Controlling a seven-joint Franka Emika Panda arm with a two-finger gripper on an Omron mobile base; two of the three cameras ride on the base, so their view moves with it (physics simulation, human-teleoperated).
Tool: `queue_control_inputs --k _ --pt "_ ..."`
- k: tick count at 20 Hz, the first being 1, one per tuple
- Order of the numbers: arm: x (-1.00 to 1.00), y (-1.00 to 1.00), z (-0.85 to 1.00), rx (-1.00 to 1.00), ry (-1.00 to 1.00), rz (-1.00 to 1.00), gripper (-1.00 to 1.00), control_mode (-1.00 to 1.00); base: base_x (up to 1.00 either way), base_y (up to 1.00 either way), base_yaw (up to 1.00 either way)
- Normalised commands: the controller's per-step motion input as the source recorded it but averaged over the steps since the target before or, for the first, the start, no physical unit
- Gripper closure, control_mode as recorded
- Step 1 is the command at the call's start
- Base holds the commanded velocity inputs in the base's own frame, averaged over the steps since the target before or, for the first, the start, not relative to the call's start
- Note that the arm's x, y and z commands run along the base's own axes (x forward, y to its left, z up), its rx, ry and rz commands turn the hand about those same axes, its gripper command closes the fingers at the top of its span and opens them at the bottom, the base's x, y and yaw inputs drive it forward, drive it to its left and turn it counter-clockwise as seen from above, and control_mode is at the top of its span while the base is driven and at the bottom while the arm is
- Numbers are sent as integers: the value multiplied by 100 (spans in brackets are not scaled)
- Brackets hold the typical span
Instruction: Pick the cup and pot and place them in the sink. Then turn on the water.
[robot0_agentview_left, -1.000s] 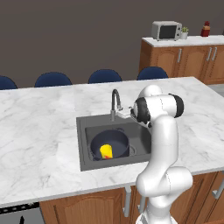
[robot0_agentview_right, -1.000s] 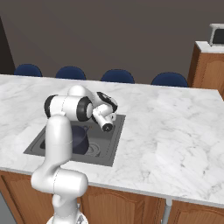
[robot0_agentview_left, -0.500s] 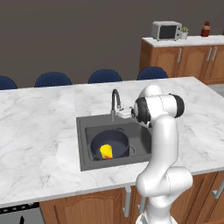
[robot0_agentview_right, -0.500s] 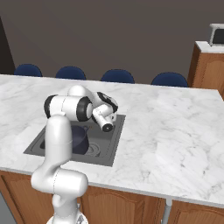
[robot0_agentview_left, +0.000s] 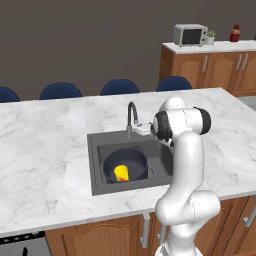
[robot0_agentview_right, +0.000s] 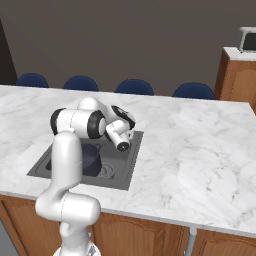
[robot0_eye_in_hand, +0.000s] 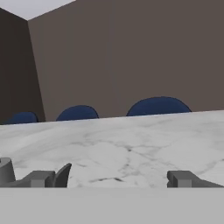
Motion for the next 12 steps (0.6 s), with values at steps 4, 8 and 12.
queue_control_inputs --k 4,8,12 --pt "0 -99 0 3 0 0 -100 -100 0 0 0" --pt "0 -100 0 4 0 0 -100 -100 0 0 0" --pt "0 -100 0 4 0 0 -100 -100 0 0 0"
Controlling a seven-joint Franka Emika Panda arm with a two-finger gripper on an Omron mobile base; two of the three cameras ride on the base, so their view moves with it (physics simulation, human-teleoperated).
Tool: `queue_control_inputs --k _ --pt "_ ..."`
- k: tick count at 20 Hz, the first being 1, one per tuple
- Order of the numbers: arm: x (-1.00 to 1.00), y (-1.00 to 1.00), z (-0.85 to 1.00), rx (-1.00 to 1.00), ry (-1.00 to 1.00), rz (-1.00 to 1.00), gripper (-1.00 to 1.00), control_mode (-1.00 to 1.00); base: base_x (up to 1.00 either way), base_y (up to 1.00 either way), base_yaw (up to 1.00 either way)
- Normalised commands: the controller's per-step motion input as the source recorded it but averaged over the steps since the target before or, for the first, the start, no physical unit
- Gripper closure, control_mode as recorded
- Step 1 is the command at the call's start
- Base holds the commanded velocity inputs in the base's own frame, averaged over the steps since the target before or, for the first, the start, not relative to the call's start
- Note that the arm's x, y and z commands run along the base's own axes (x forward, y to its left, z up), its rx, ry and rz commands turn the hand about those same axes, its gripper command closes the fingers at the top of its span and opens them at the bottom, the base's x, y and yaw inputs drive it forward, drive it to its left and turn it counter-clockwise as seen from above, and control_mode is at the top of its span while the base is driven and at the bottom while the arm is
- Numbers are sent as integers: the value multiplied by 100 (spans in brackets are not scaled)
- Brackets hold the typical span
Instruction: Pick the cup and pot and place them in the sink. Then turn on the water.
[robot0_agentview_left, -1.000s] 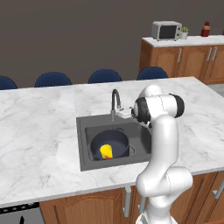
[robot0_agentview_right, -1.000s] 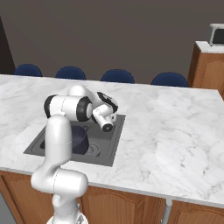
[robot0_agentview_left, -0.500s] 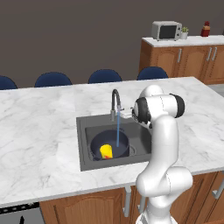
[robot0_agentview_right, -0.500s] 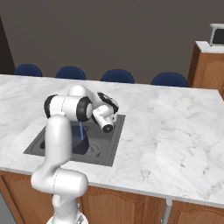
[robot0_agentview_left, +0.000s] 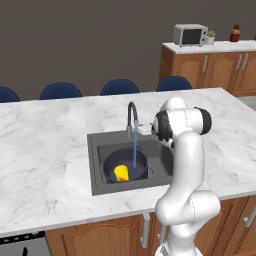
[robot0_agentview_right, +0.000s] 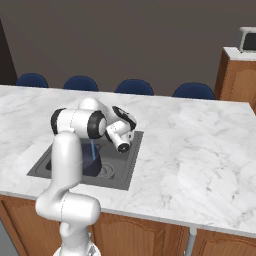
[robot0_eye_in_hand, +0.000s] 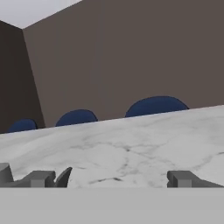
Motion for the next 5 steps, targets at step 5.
queue_control_inputs --k 5 --pt "0 -97 0 3 0 0 -100 -100 0 0 0"
